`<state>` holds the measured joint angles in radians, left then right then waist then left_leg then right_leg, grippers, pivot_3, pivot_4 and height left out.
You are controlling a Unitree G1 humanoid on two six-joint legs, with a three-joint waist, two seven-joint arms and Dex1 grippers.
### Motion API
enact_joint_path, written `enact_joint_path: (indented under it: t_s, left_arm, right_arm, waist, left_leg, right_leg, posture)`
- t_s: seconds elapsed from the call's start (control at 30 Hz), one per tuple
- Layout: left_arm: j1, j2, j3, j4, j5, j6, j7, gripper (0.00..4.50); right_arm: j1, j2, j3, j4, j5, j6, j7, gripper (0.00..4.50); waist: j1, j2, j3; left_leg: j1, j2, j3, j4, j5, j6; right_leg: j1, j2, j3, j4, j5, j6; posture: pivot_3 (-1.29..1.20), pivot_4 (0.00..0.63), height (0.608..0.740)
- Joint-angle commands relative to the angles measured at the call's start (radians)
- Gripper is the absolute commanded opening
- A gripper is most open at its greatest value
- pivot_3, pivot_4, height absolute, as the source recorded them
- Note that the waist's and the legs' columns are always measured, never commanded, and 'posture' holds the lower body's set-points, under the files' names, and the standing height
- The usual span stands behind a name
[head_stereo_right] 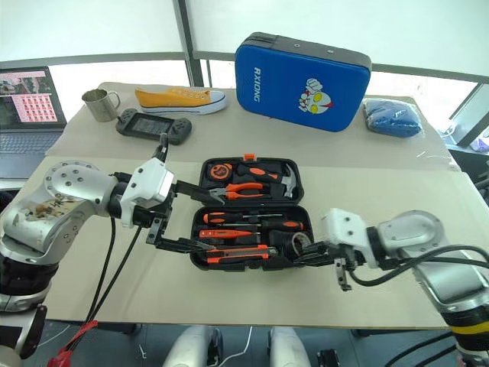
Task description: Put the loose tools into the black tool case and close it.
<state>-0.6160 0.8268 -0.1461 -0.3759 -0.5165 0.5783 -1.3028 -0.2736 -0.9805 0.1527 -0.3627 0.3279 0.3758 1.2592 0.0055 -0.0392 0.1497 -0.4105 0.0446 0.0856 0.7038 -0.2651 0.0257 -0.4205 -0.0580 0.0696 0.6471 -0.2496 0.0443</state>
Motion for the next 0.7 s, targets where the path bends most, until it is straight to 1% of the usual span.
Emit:
enact_joint_path:
  t_s: [0.03,0.1,0.17,0.2,0.4,0.43,0.47,0.53,0.57,0.63,0.7]
  left_arm:
    - [-0.021,-0.001,0.009,-0.010,-0.002,-0.018,0.002,4.50]
    - [-0.024,-0.004,0.011,-0.012,-0.005,-0.012,0.008,4.50]
    - [-0.024,-0.005,0.011,-0.012,-0.007,-0.009,0.011,4.50]
    - [-0.024,-0.004,0.012,-0.012,-0.006,-0.009,0.012,4.50]
    - [-0.028,-0.006,0.012,-0.005,-0.003,-0.010,0.018,4.50]
    - [-0.029,-0.006,0.012,-0.003,-0.002,-0.010,0.020,4.50]
    - [-0.027,-0.005,0.011,0.000,0.000,-0.009,0.023,4.50]
    - [-0.005,0.001,0.021,0.008,0.004,-0.001,0.039,4.50]
    - [0.011,0.007,0.028,0.015,0.008,0.004,0.050,4.50]
    - [0.051,0.019,0.048,0.047,0.032,0.013,0.093,4.50]
    - [0.080,0.025,0.064,0.077,0.054,0.021,0.137,4.50]
  right_arm:
    - [-0.032,-0.022,0.035,0.017,-0.073,-0.009,0.003,0.02]
    - [-0.033,-0.034,0.042,0.024,-0.091,-0.019,0.016,0.02]
    - [-0.035,-0.037,0.044,0.025,-0.098,-0.016,0.022,0.79]
    - [-0.035,-0.044,0.048,0.020,-0.103,-0.019,0.032,1.01]
    - [-0.052,-0.062,0.031,-0.022,-0.076,0.016,0.064,3.05]
    - [-0.059,-0.061,0.020,-0.028,-0.062,0.029,0.065,3.44]
    - [-0.068,-0.057,-0.001,-0.033,-0.033,0.055,0.062,3.66]
    - [-0.093,-0.044,-0.077,-0.036,0.076,0.137,0.055,4.38]
    - [-0.102,-0.035,-0.117,-0.035,0.135,0.185,0.047,4.46]
    - [-0.125,-0.003,-0.202,0.000,0.234,0.289,-0.007,4.46]
    - [-0.141,0.022,-0.252,0.042,0.272,0.348,-0.059,4.46]
  waist:
    - [0.004,0.000,0.000]
    - [0.008,0.000,0.000]
    - [0.007,0.000,0.000]
    - [0.006,0.000,0.000]
    - [0.005,0.000,0.000]
    - [0.005,0.000,0.000]
    - [0.005,0.000,0.000]
    - [0.006,0.000,0.000]
    - [0.006,0.000,0.000]
    - [0.004,0.000,0.000]
    - [0.004,0.000,0.000]
  left_leg:
    - [0.000,0.000,0.000,0.000,0.000,0.000]
    - [-0.001,0.000,0.001,0.000,0.000,0.000]
    - [-0.001,0.000,0.002,0.000,0.000,0.000]
    - [-0.001,0.000,0.002,0.000,0.000,0.000]
    - [-0.001,0.000,0.001,0.000,0.000,0.000]
    - [-0.001,0.000,0.001,0.000,0.000,0.000]
    - [-0.001,0.000,0.001,0.000,0.000,0.000]
    - [-0.001,0.000,0.001,0.000,0.000,0.000]
    - [-0.001,0.000,0.000,0.000,0.000,0.000]
    - [0.000,0.001,-0.001,0.000,0.000,0.000]
    - [0.000,0.001,-0.002,-0.001,0.000,0.000]
  right_leg:
    - [0.000,0.000,0.000,0.000,0.000,0.000]
    - [0.000,0.000,-0.001,0.000,0.000,0.000]
    - [-0.001,0.000,-0.001,0.000,0.000,0.000]
    - [-0.001,0.000,0.000,0.000,0.000,0.000]
    - [-0.001,0.000,0.000,0.000,0.000,0.000]
    - [-0.001,0.000,0.000,0.000,0.000,0.000]
    - [-0.001,0.000,0.000,0.000,0.000,0.000]
    - [-0.001,0.000,0.000,0.000,0.000,0.000]
    - [-0.001,0.000,0.000,0.000,0.000,0.000]
    - [0.000,0.000,0.000,0.000,0.000,0.000]
    - [0.000,0.000,0.000,0.000,0.000,0.000]
  posture:
    - [0.00,0.150,0.740]
    - [0.00,0.150,0.740]
    - [0.00,0.150,0.740]
    - [0.00,0.150,0.740]
    - [0.00,0.150,0.740]
    - [0.00,0.150,0.740]
    - [0.00,0.150,0.740]
    - [0.00,0.150,0.740]
    - [0.00,0.150,0.740]
    - [0.00,0.150,0.740]
    - [0.00,0.150,0.740]
